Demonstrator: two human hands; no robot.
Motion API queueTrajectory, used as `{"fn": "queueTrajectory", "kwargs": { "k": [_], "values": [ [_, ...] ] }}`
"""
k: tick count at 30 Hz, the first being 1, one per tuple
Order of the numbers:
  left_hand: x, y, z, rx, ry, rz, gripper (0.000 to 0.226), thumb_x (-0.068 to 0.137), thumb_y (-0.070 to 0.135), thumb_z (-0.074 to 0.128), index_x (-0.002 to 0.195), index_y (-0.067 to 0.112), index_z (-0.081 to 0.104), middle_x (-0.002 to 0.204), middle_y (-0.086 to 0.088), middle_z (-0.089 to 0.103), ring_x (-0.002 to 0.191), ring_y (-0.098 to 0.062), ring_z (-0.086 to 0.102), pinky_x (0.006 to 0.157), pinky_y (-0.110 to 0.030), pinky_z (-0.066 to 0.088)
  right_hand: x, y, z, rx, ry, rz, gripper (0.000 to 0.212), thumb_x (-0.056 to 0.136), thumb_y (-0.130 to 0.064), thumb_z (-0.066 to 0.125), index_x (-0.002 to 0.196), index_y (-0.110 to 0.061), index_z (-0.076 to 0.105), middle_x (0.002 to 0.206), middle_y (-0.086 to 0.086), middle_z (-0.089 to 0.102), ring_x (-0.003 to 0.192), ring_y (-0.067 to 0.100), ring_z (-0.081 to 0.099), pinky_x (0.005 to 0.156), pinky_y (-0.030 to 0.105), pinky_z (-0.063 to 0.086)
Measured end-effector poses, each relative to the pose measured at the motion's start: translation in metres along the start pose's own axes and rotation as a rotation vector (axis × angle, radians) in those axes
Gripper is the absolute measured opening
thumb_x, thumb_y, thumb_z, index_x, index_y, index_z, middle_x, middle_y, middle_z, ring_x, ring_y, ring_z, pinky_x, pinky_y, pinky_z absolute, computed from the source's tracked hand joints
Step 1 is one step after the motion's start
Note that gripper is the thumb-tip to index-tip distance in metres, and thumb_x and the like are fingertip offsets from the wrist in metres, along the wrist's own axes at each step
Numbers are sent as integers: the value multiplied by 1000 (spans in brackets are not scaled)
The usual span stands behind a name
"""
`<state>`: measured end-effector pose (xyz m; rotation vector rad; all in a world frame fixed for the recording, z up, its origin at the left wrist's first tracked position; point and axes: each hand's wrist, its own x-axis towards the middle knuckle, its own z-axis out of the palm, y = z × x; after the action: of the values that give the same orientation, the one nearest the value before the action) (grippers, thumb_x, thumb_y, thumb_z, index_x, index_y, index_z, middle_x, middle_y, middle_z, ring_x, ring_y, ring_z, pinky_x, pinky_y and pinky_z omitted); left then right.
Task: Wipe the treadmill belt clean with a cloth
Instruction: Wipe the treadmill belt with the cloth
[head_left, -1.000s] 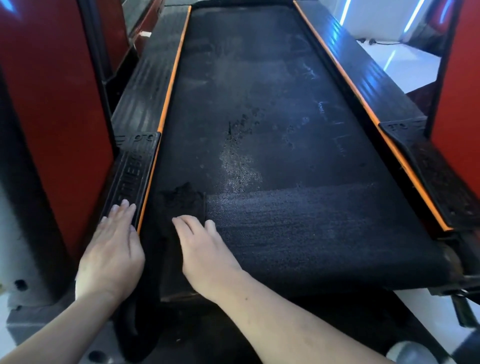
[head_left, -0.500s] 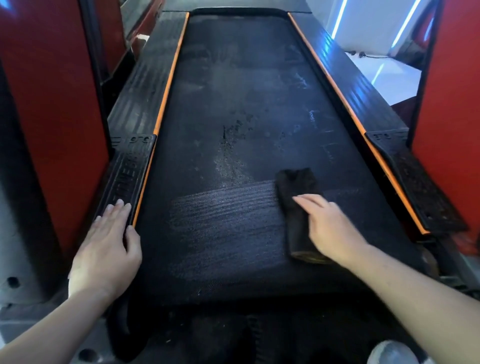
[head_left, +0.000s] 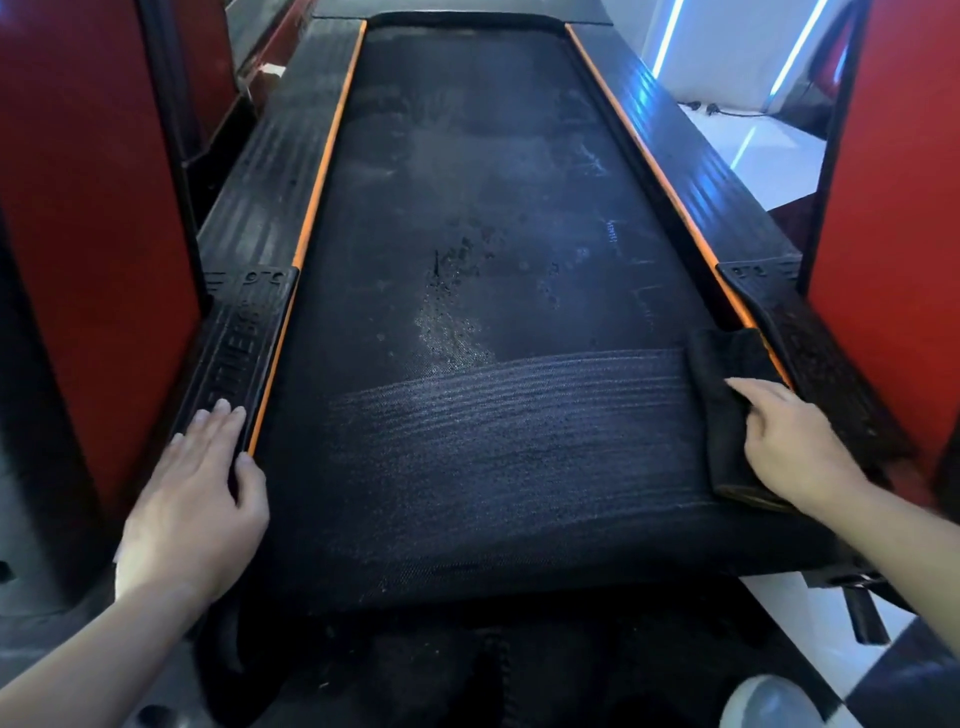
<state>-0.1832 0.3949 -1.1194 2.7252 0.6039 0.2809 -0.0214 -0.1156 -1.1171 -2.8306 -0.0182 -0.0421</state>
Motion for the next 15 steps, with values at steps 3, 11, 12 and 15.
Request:
{"fn": "queueTrajectory", "kwargs": {
  "k": [3,11,12,15],
  "values": [
    [-1,2,0,1,10,3,53,99,23,39,152,19,35,161,9,24,148,-1,11,122,-29,8,-6,-17,3,91,19,75,42,102,-23,39,142,-20,53,149,2,47,128,36,45,114,42,30],
    [0,1,-1,9,2,5,53,99,23,38,152,18,33,161,8,23,149,-3,11,123,-31,10,-13,-70,9,86,-4,81,50,93,-31,59,137,-8,57,139,4,52,118,34,52,106,42,42],
    [0,1,-1,9,1,7,54,99,23,38,152,17,33,162,8,23,149,-3,11,123,-32,10,-15,-81,14,100,4,49,49,93,-30,59,136,-7,59,137,4,53,117,34,53,106,42,42],
    [0,2,-2,5,-6,6,54,99,22,37,153,18,32,162,9,22,149,-2,10,123,-31,9,-22,-124,33,123,-2,-70,46,91,-27,58,133,-8,61,134,5,56,112,35,54,102,42,45]
  ]
}}
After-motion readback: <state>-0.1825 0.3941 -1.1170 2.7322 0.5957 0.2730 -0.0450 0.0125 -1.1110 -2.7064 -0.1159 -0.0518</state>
